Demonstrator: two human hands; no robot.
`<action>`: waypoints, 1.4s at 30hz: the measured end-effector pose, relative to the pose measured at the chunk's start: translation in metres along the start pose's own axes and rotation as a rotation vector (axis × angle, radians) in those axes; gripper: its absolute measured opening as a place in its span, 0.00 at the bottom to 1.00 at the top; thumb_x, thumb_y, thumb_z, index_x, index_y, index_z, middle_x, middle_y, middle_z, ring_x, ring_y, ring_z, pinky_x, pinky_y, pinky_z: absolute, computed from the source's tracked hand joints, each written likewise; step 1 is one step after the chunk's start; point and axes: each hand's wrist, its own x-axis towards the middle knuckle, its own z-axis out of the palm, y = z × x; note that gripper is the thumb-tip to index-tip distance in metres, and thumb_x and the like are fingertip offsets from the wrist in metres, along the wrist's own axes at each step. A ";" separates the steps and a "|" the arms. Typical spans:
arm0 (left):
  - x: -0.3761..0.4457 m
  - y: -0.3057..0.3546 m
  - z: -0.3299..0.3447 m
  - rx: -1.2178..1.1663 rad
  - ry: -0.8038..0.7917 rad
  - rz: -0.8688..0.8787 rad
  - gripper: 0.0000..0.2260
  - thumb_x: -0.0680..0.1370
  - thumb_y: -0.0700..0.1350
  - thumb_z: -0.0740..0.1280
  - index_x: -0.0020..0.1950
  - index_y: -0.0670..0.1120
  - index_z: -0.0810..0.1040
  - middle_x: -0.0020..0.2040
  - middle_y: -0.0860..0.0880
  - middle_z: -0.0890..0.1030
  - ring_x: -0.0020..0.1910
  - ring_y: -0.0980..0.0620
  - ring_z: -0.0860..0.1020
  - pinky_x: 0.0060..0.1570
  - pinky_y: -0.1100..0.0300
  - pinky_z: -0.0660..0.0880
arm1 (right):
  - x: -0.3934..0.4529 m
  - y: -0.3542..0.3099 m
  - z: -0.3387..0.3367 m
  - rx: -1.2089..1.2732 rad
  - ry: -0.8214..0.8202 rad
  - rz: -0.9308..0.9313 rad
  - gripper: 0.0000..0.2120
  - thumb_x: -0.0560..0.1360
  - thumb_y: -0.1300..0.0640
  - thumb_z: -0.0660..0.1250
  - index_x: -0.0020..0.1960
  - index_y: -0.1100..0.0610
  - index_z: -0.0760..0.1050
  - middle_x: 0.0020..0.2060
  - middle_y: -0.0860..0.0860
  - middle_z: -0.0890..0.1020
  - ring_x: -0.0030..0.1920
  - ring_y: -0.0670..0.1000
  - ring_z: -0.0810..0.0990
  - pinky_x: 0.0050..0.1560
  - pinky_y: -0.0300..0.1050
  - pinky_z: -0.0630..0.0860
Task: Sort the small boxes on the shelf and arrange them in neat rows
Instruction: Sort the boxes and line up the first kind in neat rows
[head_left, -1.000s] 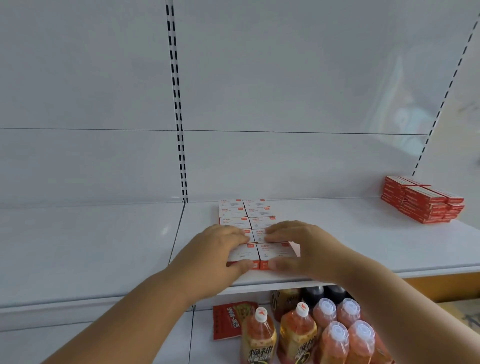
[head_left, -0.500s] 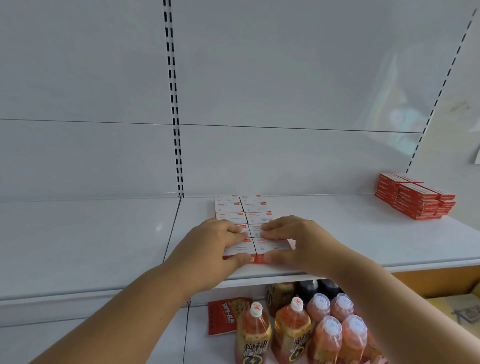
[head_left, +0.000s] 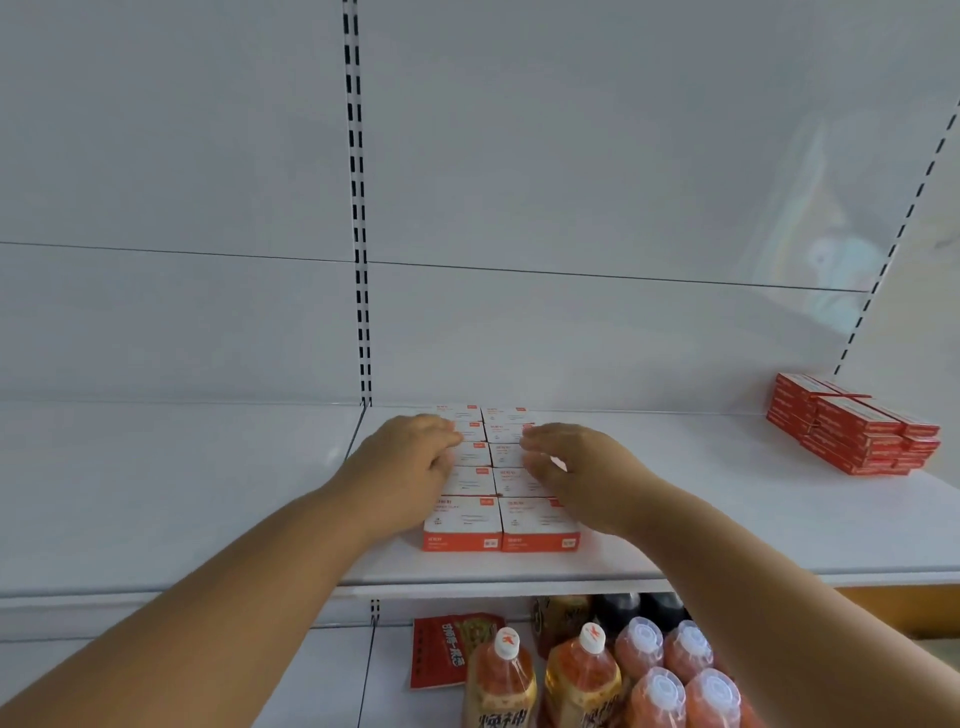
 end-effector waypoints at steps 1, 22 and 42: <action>0.002 -0.002 0.003 0.020 -0.029 0.007 0.15 0.83 0.47 0.59 0.67 0.50 0.77 0.67 0.56 0.75 0.69 0.53 0.70 0.69 0.58 0.64 | 0.002 0.000 0.003 -0.015 -0.027 -0.004 0.19 0.82 0.49 0.56 0.69 0.54 0.74 0.70 0.46 0.73 0.70 0.48 0.68 0.69 0.39 0.60; 0.027 -0.013 0.008 0.163 -0.140 -0.333 0.17 0.82 0.57 0.55 0.42 0.49 0.76 0.39 0.52 0.79 0.41 0.51 0.79 0.43 0.56 0.76 | 0.035 0.011 0.007 -0.138 -0.205 0.386 0.23 0.82 0.41 0.49 0.45 0.56 0.73 0.41 0.51 0.77 0.44 0.53 0.77 0.45 0.46 0.72; 0.057 -0.029 0.014 0.192 -0.134 -0.393 0.23 0.83 0.59 0.48 0.60 0.49 0.78 0.57 0.48 0.81 0.55 0.47 0.78 0.56 0.53 0.74 | 0.074 0.028 0.015 -0.157 -0.182 0.403 0.25 0.82 0.41 0.46 0.64 0.55 0.72 0.52 0.51 0.77 0.47 0.52 0.72 0.46 0.46 0.70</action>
